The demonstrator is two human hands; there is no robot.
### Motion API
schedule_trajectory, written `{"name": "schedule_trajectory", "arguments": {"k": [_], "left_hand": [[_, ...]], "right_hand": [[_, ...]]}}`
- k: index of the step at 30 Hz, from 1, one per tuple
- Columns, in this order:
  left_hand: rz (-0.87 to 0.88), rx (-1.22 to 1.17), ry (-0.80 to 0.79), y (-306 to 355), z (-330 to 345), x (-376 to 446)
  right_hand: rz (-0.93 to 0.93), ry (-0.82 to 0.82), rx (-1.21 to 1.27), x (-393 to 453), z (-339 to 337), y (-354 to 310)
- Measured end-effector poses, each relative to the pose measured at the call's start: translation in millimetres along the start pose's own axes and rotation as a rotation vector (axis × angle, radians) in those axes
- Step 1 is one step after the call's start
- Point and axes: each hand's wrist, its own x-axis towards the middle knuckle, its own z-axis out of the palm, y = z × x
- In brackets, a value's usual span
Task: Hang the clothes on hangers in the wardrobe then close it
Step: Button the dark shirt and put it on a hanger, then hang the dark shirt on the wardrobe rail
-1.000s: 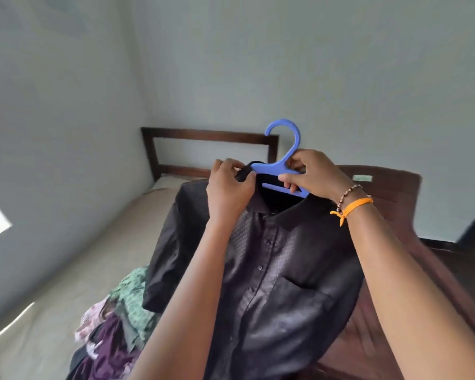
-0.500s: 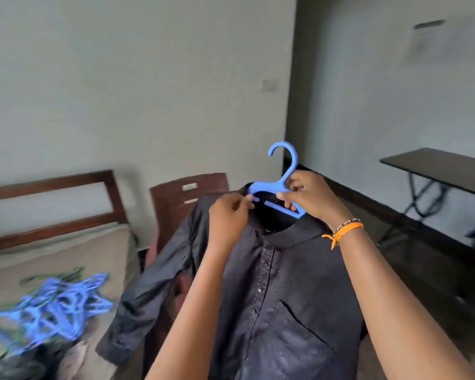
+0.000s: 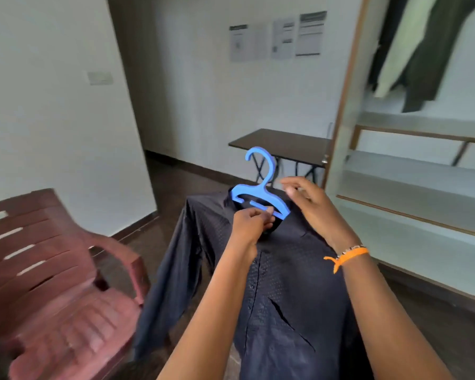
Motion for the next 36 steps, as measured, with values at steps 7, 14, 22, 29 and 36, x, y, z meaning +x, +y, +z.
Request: {"name": "schedule_trajectory", "arguments": {"k": [7, 14, 22, 29, 36], "left_hand": [[-0.114, -0.187, -0.143, -21.2, 149.9, 46.1], [-0.174, -0.26, -0.333, -13.3, 298.5, 97.6], [0.012, 0.032, -0.527, 0.9, 456.1, 164.1], [0.508, 0.457, -0.462, -22.2, 547.8, 208.4], [0.474, 0.692, -0.56, -18.8, 651.5, 288.7]], "right_hand": [[0.229, 0.083, -0.6, -51.3, -121.8, 97.0], [0.304, 0.294, -0.908, -58.8, -228.8, 143.2], [0.403, 0.481, -0.306, -26.9, -349.6, 194.2], [0.454, 0.743, 0.094, 30.6, -430.1, 241.8], [0.183, 0.839, 0.364, 134.9, -571.1, 263.2]]}}
